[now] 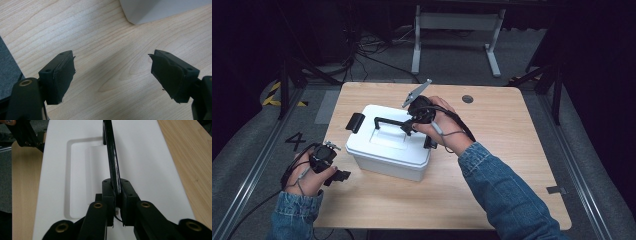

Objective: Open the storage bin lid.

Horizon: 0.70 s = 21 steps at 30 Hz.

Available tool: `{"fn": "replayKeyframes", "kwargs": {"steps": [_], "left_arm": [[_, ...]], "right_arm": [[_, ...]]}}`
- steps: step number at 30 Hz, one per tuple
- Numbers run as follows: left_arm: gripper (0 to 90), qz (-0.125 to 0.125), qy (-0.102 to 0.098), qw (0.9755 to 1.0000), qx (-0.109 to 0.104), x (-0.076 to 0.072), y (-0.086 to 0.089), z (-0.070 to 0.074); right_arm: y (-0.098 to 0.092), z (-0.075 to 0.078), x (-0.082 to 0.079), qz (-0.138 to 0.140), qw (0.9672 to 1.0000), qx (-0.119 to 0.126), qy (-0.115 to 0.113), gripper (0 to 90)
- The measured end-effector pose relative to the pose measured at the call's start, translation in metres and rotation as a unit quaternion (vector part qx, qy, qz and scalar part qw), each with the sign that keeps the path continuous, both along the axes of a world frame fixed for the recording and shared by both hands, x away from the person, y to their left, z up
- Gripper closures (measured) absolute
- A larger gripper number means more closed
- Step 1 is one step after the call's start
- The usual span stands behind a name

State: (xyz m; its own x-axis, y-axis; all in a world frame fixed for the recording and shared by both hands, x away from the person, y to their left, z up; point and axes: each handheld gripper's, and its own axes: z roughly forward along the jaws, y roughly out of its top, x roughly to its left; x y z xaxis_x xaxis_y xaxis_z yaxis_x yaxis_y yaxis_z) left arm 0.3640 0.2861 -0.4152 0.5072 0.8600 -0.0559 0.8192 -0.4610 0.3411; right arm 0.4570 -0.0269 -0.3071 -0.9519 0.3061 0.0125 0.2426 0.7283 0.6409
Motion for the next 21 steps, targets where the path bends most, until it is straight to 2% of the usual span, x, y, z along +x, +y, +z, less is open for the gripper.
{"fn": "replayKeyframes", "kwargs": {"steps": [4, 7, 14, 21], "left_arm": [[19.8, 0.006, 0.004, 1.0000, -0.006, -0.001, 0.000, 0.000], [19.7, 0.000, 0.002, 1.0000, 0.000, 0.000, 0.000, -0.001], [19.8, 0.001, 0.002, 1.0000, -0.001, -0.001, 0.001, 0.000], [19.8, 0.003, 0.002, 1.0000, -0.002, -0.001, 0.000, -0.001]], "right_arm": [[0.000, 0.007, -0.003, 0.004, 0.9999, 0.012, -0.009, 85.1], [-0.001, 0.012, -0.004, 0.005, 0.9998, 0.015, -0.013, 85.1], [-0.006, 0.028, -0.007, 0.008, 0.9986, 0.045, -0.026, 85.2], [-0.012, 0.040, -0.012, 0.010, 0.9976, 0.056, -0.038, 85.2]]}}
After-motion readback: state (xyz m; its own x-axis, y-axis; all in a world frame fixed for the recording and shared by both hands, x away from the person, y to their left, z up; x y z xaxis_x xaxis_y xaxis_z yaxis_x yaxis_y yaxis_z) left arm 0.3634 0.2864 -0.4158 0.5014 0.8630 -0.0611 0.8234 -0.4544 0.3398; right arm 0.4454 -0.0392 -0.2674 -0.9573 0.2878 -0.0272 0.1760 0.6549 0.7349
